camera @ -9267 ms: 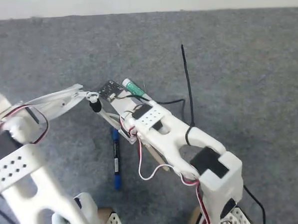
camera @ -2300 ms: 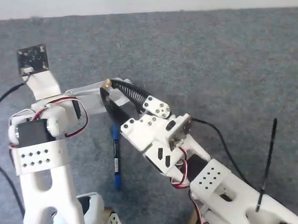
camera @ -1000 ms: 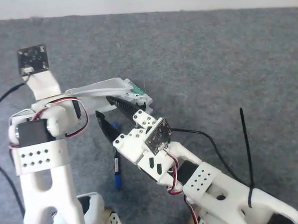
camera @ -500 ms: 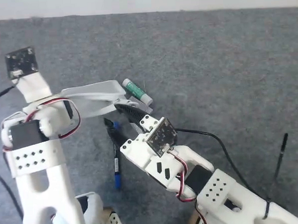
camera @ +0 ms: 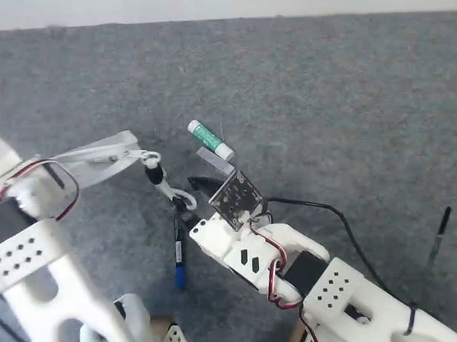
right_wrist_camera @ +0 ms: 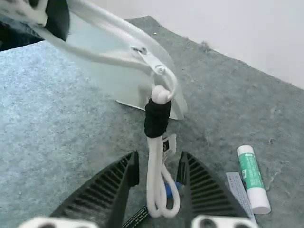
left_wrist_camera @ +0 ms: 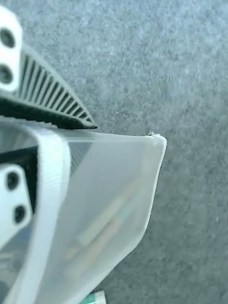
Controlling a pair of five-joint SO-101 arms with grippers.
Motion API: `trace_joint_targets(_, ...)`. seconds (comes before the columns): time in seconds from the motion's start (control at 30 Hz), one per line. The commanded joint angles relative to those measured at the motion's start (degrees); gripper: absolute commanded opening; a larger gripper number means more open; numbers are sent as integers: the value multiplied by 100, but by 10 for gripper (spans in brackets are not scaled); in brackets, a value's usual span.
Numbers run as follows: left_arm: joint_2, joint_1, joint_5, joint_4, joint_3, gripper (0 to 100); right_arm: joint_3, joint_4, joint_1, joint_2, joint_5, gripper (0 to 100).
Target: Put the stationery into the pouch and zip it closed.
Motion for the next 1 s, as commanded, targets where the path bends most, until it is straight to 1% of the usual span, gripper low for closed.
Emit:
trace_joint_targets(0.0, -9, -202, 229, -334, -207, 10, -475, 171, -57, -163, -167, 139)
trace_joint_targets(0.17, -9, -343, 255, -668, 13, 10, -475, 163, -66, -136, -202, 139)
trace_joint_targets(0.2, -9, -343, 255, -695, 40, 10, -484, 145, -101, -75, -308, 139)
trace_joint_targets(0.27, -9, -343, 264, -712, 48, 10, -598, 145, -163, 198, -492, 140)
trace_joint_targets(0.4, -9, -431, 360, -721, 48, 10, -1046, 145, -119, 1182, -580, 140)
trace_joint_targets(0.7, -9, -448, 360, -703, 57, 10, -2391, 207, 866, 3407, -527, 141)
trace_joint_targets(0.97, -9, -448, 352, -703, 66, 10, -3068, 207, 1103, 4690, 510, 143)
